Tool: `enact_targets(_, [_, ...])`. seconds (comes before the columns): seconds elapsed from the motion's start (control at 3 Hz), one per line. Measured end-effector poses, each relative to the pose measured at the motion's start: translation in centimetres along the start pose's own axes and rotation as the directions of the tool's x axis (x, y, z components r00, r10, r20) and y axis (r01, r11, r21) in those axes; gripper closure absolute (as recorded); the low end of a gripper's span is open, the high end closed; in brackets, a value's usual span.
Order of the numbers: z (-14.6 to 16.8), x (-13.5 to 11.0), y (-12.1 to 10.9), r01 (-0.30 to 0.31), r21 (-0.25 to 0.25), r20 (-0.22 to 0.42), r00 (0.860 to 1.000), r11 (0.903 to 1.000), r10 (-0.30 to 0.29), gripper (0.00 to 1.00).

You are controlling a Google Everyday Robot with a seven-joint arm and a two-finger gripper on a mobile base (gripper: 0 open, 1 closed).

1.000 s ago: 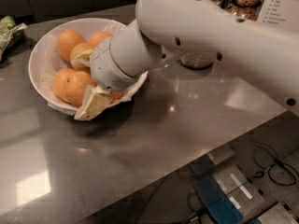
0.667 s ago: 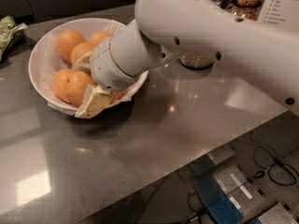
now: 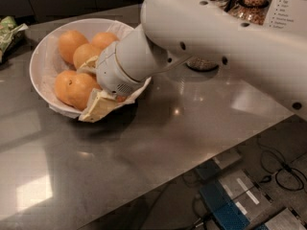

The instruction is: Pick orange from white bowl

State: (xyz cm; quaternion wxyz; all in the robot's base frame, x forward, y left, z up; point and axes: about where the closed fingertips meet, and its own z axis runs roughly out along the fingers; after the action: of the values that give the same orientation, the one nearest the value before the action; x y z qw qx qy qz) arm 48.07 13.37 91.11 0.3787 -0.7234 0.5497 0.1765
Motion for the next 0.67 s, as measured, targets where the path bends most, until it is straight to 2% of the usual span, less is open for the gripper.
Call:
enact_targets(0.33, [0.29,0.2,0.1,-0.015,-0.006,0.004,1.0,0.9999,0.015,0.53])
enact_targets(0.67, [0.29,0.2,0.1,-0.015,-0.006,0.004,1.0,0.9999,0.015,0.77])
